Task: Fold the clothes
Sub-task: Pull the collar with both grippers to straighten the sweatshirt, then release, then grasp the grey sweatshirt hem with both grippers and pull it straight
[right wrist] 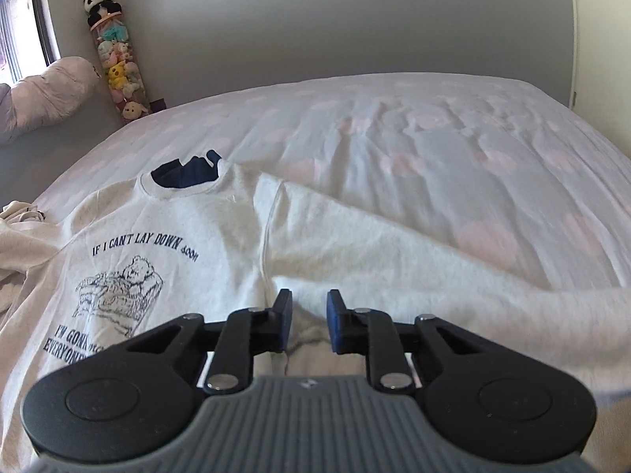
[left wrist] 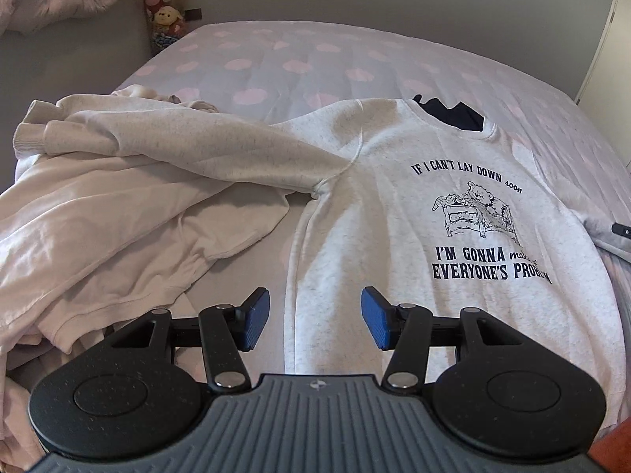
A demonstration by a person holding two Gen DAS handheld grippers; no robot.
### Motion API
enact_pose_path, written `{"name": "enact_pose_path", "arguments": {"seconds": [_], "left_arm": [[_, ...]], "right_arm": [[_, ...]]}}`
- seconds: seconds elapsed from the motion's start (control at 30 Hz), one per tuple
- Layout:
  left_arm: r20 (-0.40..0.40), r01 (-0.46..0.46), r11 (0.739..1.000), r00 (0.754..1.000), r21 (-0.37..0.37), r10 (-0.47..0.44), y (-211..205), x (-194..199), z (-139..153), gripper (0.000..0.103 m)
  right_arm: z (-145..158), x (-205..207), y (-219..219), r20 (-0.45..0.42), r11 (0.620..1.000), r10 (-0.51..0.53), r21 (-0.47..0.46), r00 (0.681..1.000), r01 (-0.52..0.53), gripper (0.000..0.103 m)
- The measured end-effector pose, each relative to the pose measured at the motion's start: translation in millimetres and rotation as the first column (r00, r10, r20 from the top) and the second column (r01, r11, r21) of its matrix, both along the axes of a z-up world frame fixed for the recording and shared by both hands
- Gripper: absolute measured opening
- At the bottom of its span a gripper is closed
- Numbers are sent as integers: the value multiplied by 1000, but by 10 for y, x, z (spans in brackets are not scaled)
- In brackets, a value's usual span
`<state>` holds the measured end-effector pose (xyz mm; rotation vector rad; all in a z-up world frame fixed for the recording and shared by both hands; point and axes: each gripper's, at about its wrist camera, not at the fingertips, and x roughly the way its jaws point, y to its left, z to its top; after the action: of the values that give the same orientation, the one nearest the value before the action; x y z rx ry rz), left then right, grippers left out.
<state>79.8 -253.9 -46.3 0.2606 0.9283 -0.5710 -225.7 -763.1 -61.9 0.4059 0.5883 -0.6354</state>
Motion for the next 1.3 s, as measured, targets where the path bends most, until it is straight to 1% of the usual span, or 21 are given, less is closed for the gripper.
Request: {"name": "enact_pose_path", "arguments": {"seconds": [0.03,0.1,0.17,0.23,0.27,0.33,0.37,0.47,0.5,0.53,0.63,0.67,0.7,0.77,0.9,1.07,1.13,1.17,1.23,1.27,1.3], "left_arm": [[2,-7,1000,1000,7,7,-14,-9,13,50],[-4,-25,1000,1000,19,25,-51,0,8,50],[-19,-44,999,999,27,44,-82,24,-24,50],[-47,-52,998,997,35,54,-95,43,-97,50],[-58,-52,998,997,42,55,-98,54,-134,50],[-71,-49,997,996,63,53,-94,72,-203,50],[-73,-48,996,996,70,53,-82,79,-236,50],[-111,-50,995,992,87,60,-21,116,-351,50],[-136,-38,995,989,95,51,3,132,-397,50],[-163,-23,994,986,103,40,28,147,-442,50],[-202,44,990,979,138,-16,105,151,-532,51],[-209,65,986,977,151,-33,141,142,-566,54],[-216,85,983,975,163,-49,178,131,-600,56],[-253,116,979,965,170,-70,261,123,-694,57],[-339,152,976,936,158,-91,375,102,-923,57],[-434,159,982,895,100,-101,418,82,-1134,56],[-476,155,985,873,74,-102,442,86,-1210,40],[-497,153,986,862,61,-103,455,89,-1247,25],[-494,150,987,863,53,-105,500,79,-1225,20],[-480,158,986,870,60,-110,531,76,-1175,10],[-475,156,986,873,59,-110,573,84,-1130,9]], "right_arm": [[-14,86,-63,7,1000,12,-3,1000,-12,16],[-90,234,-159,-7,1000,30,2,1000,-30,11],[-256,323,-231,-30,998,51,36,998,-50,8],[-453,360,-253,-78,997,60,60,995,-55,7],[-567,363,-260,-111,996,54,75,992,-45,5],[-737,298,-261,-115,994,55,99,992,-43,1],[-774,255,-249,-98,994,54,98,994,-44,0],[-710,199,-237,-102,991,26,136,994,-12,0],[-666,150,-194,-104,990,22,141,994,-7,4],[-622,99,-150,-106,989,18,145,994,-2,4],[-488,-191,89,-104,992,22,127,994,-8,9],[-442,-319,192,-106,992,26,127,994,-12,10],[-416,-429,284,-112,992,29,129,993,-14,10],[-391,-698,481,-138,990,30,143,990,-10,11],[-377,-1141,862,-170,980,31,199,985,3,11],[-368,-1415,1201,-179,968,-18,243,984,62,13],[-376,-1460,1269,-168,960,-31,270,985,76,15],[-385,-1476,1294,-160,955,-33,285,987,78,16],[-404,-1497,1327,-143,944,-31,320,989,76,16],[-405,-1507,1348,-140,942,-31,327,990,76,17],[-406,-1517,1369,-137,939,-31,335,990,76,19]]}}
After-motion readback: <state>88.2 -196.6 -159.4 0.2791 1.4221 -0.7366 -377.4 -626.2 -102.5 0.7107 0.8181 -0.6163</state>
